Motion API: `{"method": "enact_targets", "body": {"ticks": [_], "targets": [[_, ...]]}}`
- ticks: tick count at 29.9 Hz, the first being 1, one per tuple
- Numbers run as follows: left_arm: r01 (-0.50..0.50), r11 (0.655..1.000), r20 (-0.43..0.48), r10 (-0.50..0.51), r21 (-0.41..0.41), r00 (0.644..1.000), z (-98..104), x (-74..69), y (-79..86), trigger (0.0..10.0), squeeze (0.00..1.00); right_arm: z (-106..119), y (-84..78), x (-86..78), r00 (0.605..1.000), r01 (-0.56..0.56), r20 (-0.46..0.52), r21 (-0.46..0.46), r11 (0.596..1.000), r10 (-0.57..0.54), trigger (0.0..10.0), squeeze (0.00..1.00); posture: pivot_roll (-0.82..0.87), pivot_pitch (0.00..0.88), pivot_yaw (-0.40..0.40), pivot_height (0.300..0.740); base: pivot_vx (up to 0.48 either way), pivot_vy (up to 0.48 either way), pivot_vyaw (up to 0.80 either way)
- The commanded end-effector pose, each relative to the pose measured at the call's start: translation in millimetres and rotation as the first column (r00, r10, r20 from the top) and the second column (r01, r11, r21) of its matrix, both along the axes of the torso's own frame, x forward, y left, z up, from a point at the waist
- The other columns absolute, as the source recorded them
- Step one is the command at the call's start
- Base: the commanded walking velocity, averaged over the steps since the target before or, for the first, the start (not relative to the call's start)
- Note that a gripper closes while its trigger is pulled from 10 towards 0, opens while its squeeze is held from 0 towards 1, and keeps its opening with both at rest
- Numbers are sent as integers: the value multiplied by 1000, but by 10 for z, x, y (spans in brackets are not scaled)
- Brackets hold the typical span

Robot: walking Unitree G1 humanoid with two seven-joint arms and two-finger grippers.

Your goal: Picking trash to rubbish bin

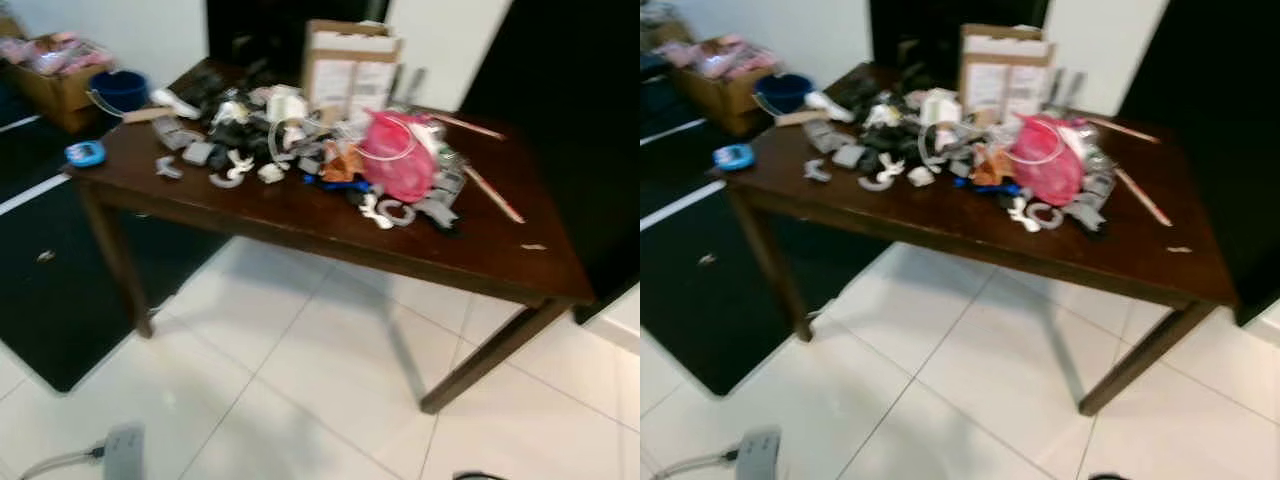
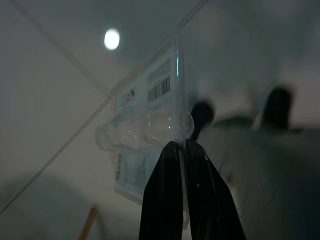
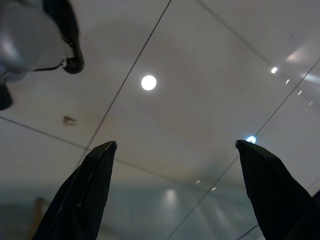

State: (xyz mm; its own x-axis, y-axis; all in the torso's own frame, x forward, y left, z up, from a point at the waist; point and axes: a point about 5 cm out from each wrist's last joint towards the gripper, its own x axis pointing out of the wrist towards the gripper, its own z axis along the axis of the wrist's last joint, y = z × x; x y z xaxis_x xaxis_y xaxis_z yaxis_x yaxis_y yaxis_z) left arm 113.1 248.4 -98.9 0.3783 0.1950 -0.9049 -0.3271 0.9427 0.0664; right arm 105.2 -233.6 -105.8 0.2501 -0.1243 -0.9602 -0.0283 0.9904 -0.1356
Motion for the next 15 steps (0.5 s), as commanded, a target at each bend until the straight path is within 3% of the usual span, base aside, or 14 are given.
{"method": "enact_targets", "body": {"ticks": [1, 8, 15], "targets": [[-11, 1000, -78, 11, 1, 997, -69, -213, -36, 10000, 0, -8, -29, -61, 1000, -14, -26, -10, 1000, 13, 10000, 0, 107, 90, -71, 740, 0, 0, -788], [-3, 1000, -91, 2, -17, 996, -108, -274, -137, 10000, 0, -2, -47, -53, 999, -23, -26, -19, 1000, 22, 10000, 0, 115, 89, -73, 740, 0, 0, -788], [57, 998, -76, -59, -22, 995, -104, -170, -222, 10000, 0, 32, -130, -1, 1000, 4, -8, -41, 999, -4, 10000, 0, 103, 58, -74, 740, 0, 0, -785]]}}
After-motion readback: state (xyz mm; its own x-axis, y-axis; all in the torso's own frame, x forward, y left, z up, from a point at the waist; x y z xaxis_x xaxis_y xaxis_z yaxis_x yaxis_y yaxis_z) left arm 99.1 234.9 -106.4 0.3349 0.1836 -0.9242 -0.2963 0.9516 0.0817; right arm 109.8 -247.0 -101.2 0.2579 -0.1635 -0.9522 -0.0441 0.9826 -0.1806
